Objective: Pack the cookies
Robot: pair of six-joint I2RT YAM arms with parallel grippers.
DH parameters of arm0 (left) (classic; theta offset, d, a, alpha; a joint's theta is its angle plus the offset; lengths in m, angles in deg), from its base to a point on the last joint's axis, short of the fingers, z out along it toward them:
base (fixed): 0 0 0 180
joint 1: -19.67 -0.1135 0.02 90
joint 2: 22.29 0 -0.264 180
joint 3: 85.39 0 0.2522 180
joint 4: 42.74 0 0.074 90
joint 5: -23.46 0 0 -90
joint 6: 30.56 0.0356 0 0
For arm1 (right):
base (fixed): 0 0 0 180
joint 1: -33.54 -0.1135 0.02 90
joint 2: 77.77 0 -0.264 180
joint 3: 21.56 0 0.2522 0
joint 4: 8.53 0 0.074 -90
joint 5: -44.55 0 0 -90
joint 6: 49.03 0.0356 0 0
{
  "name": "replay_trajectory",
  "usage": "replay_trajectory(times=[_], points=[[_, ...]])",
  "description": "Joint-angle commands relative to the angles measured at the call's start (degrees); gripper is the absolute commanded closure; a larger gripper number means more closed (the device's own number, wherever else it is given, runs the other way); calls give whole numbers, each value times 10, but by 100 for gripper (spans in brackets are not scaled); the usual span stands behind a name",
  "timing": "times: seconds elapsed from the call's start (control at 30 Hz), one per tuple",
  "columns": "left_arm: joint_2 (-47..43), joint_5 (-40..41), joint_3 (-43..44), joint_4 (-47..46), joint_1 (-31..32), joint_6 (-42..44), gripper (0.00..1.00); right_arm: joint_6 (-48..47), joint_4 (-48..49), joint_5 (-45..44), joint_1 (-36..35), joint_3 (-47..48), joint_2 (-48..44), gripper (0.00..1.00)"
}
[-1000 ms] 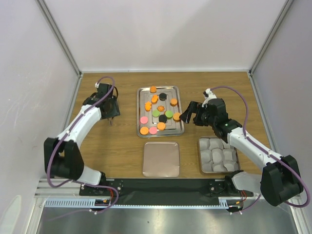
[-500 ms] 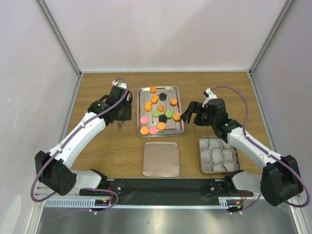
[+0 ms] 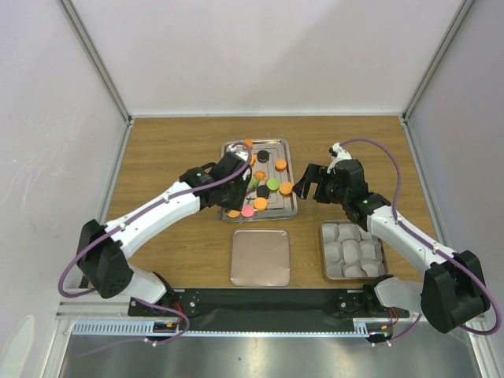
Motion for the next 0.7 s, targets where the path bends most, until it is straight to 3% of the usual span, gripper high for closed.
replay_trajectory(times=[0.0,0.67], points=[[17,-10,28,-25,15,2,55,-15,1,-13,-3,25,-7,0],[80,-3,49,-30,38,10,49,-17,4,-12,-10,25,-14,0]])
